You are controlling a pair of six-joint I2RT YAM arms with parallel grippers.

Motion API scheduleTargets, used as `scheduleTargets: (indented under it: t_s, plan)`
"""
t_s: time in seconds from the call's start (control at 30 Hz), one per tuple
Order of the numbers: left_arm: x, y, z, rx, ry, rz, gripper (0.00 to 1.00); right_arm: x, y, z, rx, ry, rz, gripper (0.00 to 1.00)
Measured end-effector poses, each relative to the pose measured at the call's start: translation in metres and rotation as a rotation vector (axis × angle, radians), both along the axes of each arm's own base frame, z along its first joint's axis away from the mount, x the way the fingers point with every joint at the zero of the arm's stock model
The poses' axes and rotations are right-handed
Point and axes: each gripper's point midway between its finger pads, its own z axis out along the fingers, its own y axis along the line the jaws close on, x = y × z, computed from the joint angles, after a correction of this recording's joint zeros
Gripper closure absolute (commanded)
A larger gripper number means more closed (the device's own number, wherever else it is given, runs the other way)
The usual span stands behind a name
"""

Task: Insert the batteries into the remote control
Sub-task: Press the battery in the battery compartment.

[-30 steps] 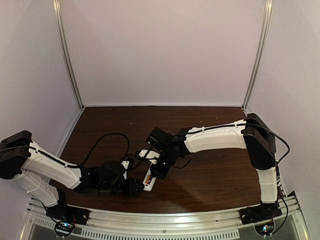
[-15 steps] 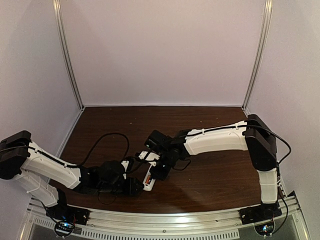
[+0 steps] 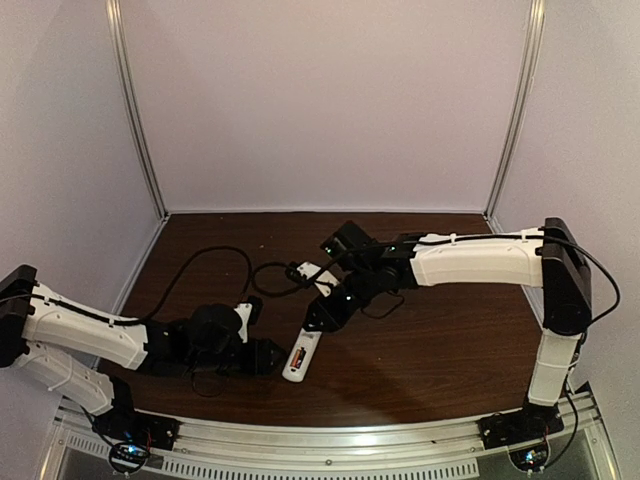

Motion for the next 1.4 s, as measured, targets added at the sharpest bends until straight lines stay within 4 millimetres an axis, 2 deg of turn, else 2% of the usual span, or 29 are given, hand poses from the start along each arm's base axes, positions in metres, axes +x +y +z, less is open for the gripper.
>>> scheduleTargets:
  t_s: [0.1,0.2,0.33,0.47,0.67,0.83,0.93,1.03,1.23,1.4]
  plan:
    - [0.008,-0.008,0.002,0.017,-0.008,-0.010,0.37,0.019,-0.016,0.001,0.042,0.024,-0.067,0.72]
    - [0.016,-0.020,0.002,0.037,-0.008,-0.029,0.37,0.031,-0.033,-0.011,0.056,0.072,-0.131,0.72]
    - [0.022,-0.029,-0.001,0.050,0.003,-0.054,0.39,0.031,-0.045,-0.025,0.056,0.119,-0.164,0.72]
    - [0.025,-0.027,-0.010,0.069,0.026,-0.060,0.47,0.026,-0.045,-0.025,0.076,0.138,-0.159,0.74]
    - [0.025,-0.024,-0.013,0.118,0.002,-0.108,0.70,0.025,-0.039,-0.018,0.143,0.162,-0.155,0.74]
    - [0.031,-0.031,0.003,0.173,-0.048,-0.164,0.79,0.036,-0.052,-0.022,0.171,0.199,-0.202,0.76]
    - [0.036,-0.040,0.018,0.185,-0.082,-0.192,0.81,0.042,-0.060,-0.020,0.181,0.203,-0.226,0.76]
    - [0.039,-0.049,0.025,0.213,-0.098,-0.215,0.81,0.047,-0.065,-0.015,0.193,0.195,-0.241,0.76]
    - [0.034,-0.060,0.005,0.345,-0.074,-0.264,0.81,0.050,-0.066,-0.011,0.207,0.186,-0.247,0.77]
    - [0.030,-0.053,-0.007,0.421,-0.047,-0.269,0.82,0.047,-0.069,-0.018,0.195,0.197,-0.249,0.77]
